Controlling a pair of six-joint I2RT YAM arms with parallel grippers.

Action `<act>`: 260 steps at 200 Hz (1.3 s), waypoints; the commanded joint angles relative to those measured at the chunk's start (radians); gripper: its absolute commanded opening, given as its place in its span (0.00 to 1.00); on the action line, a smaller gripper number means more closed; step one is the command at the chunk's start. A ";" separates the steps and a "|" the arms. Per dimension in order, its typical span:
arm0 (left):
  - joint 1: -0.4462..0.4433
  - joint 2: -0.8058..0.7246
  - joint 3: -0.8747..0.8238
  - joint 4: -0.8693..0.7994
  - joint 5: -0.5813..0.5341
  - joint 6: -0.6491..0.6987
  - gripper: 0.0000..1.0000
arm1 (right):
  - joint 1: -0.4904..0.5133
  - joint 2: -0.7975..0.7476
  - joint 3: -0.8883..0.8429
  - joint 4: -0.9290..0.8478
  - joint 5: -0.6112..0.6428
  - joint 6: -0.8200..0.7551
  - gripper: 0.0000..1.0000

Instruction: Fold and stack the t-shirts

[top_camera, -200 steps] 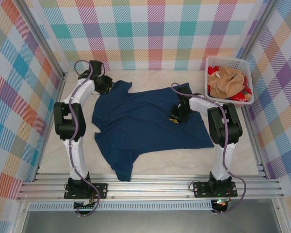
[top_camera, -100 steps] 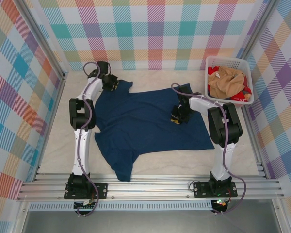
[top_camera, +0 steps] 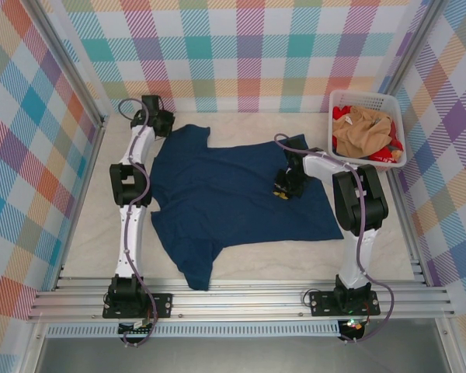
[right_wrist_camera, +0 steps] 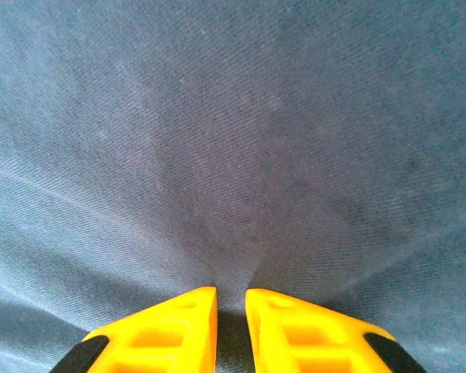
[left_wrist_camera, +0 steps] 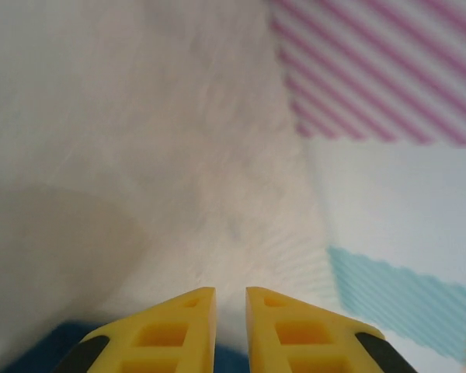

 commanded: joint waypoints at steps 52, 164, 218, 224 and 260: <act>-0.020 -0.089 -0.023 -0.127 0.127 -0.040 0.17 | 0.005 0.017 -0.077 -0.104 0.061 -0.020 0.19; -0.101 -0.444 -0.705 -0.110 -0.078 0.074 0.13 | -0.001 0.023 -0.046 -0.153 0.141 -0.056 0.22; -0.091 -0.614 -0.916 -0.056 -0.123 0.142 0.24 | -0.002 0.022 -0.045 -0.166 0.152 -0.062 0.21; -0.091 -0.615 -0.888 -0.070 -0.132 0.165 0.30 | -0.002 0.020 -0.047 -0.164 0.151 -0.062 0.21; -0.096 -0.520 -0.574 -0.318 -0.244 0.362 0.42 | -0.002 0.015 -0.064 -0.153 0.145 -0.059 0.21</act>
